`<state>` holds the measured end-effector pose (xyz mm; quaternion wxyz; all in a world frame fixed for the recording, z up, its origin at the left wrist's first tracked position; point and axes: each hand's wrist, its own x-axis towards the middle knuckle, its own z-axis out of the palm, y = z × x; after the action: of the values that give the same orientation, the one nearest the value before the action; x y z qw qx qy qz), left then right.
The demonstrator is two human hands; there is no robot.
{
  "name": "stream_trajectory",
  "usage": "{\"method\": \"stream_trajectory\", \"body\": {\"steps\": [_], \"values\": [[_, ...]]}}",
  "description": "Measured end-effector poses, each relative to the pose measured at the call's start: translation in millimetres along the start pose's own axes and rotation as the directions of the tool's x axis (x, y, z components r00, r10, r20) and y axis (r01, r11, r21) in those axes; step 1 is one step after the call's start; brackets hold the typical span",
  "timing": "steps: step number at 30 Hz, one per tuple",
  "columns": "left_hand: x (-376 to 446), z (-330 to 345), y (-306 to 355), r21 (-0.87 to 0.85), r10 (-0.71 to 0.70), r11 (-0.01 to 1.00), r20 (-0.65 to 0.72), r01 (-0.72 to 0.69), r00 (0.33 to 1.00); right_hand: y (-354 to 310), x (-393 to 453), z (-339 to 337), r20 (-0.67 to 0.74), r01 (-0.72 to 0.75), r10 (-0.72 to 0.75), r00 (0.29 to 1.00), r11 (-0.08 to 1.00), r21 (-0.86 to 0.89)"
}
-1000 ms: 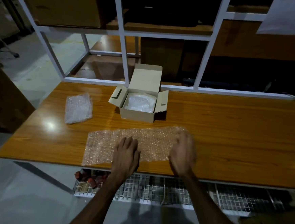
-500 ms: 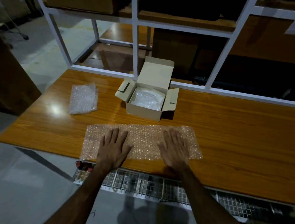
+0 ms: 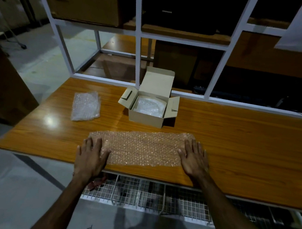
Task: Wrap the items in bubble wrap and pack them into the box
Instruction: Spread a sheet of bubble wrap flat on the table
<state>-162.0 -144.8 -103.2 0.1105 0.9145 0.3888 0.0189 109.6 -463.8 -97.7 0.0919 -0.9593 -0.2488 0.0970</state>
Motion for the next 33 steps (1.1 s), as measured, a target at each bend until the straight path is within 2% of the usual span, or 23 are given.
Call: {"method": "stream_trajectory", "body": {"steps": [3,6,12,20,26,28,33], "values": [[-29,-2,12,-0.037,-0.132,0.991,-0.097,0.129,0.986,3,-15,-8,-0.117,-0.009,0.021,0.993,0.995,0.102],[-57,-2,28,-0.144,-0.331,0.940,-0.174,0.308,0.928,10,-28,-3,-0.163,-0.056,0.073,0.984,0.993,0.106],[-55,-5,35,-0.334,-0.505,0.829,-0.100,0.449,0.857,19,-45,21,-0.155,-0.032,0.043,0.987,0.997,0.073],[-40,-14,40,-0.453,-0.564,0.767,-0.135,0.455,0.815,37,-52,22,-0.116,0.033,-0.021,0.993,0.994,0.108],[-30,-22,48,-0.595,-0.636,0.635,-0.040,0.493,0.771,30,-59,22,-0.131,-0.007,0.031,0.991,0.983,0.181],[-27,-26,57,-0.674,-0.617,0.599,-0.043,0.433,0.786,27,-60,20,-0.137,-0.014,0.047,0.990,0.973,0.229],[-21,-33,104,-0.868,-0.471,0.477,-0.124,0.135,0.873,30,-62,18,-0.133,0.021,0.022,0.991,0.949,0.315]]}}
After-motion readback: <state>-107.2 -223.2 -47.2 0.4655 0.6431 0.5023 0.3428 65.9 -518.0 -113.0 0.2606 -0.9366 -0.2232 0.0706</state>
